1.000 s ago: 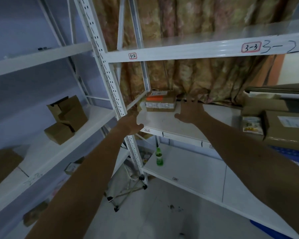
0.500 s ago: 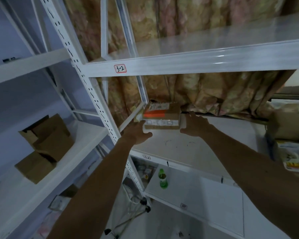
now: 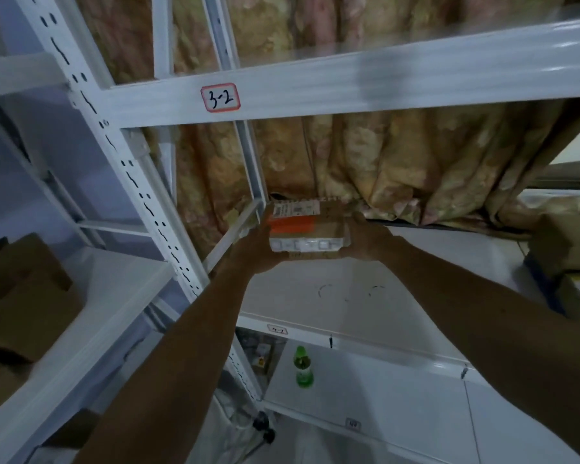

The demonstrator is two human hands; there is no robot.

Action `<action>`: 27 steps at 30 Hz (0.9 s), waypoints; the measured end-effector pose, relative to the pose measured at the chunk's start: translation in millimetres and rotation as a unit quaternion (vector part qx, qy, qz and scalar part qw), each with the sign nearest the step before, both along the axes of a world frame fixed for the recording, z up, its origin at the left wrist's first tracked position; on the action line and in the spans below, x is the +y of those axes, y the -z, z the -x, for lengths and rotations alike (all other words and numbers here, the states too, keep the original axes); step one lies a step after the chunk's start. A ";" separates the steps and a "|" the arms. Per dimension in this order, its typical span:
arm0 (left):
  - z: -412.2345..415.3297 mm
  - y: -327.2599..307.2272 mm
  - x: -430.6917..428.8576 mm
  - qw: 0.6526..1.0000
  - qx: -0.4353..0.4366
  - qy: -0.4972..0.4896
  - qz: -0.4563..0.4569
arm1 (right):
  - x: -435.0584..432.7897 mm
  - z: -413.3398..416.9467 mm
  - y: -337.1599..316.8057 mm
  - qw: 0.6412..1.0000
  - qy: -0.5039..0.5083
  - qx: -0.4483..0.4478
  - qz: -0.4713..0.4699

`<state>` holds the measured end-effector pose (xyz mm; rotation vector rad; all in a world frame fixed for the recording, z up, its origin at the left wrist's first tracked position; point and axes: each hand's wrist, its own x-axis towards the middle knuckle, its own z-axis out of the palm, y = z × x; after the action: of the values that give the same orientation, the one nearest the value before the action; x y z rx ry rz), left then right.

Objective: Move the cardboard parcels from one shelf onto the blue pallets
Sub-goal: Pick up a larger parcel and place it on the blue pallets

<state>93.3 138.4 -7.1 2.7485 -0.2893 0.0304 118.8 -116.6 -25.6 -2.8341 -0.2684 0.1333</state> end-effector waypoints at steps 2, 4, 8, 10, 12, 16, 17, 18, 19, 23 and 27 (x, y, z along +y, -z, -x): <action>-26.0 17.6 12.4 1.000 -0.005 -0.019 -0.002 | 3.3 -10.7 6.8 1.000 0.010 -0.004 0.023; -54.3 35.3 25.6 0.999 -0.003 -0.032 -0.001 | 6.7 -23.6 11.3 0.999 0.023 -0.011 0.027; -79.4 36.8 28.4 0.999 -0.032 -0.021 -0.038 | 19.6 -46.1 10.1 0.999 0.048 -0.019 0.004; -97.0 45.7 31.6 0.997 -0.037 -0.032 -0.063 | 28.4 -55.4 15.1 0.998 0.057 -0.033 -0.016; -105.4 57.0 33.6 0.996 -0.032 -0.036 -0.074 | 36.1 -64.7 25.5 0.997 0.055 -0.046 -0.030; -132.9 71.3 33.0 0.999 -0.026 0.012 -0.037 | 42.7 -90.4 48.8 0.997 0.045 -0.057 0.006; -139.8 72.2 31.5 0.999 -0.014 0.016 -0.024 | 43.7 -96.7 49.9 0.997 0.041 -0.064 0.016; -144.4 71.1 30.1 1.000 -0.001 0.017 -0.005 | 45.0 -102.7 49.2 0.997 0.038 -0.071 0.021; -148.9 71.3 29.1 1.000 0.008 0.017 0.012 | 45.7 -108.0 47.9 0.997 0.033 -0.072 0.023; -158.0 74.3 28.0 1.000 0.011 0.023 0.017 | 40.7 -116.7 44.8 0.997 0.016 -0.062 0.033; -179.9 89.2 34.2 0.999 0.014 0.006 0.047 | 40.6 -116.1 46.8 0.997 -0.002 -0.077 0.017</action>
<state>273.2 172.7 -96.3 2.6507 -0.2902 0.0025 234.9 -75.9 -72.4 -2.8810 -0.3071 -0.0799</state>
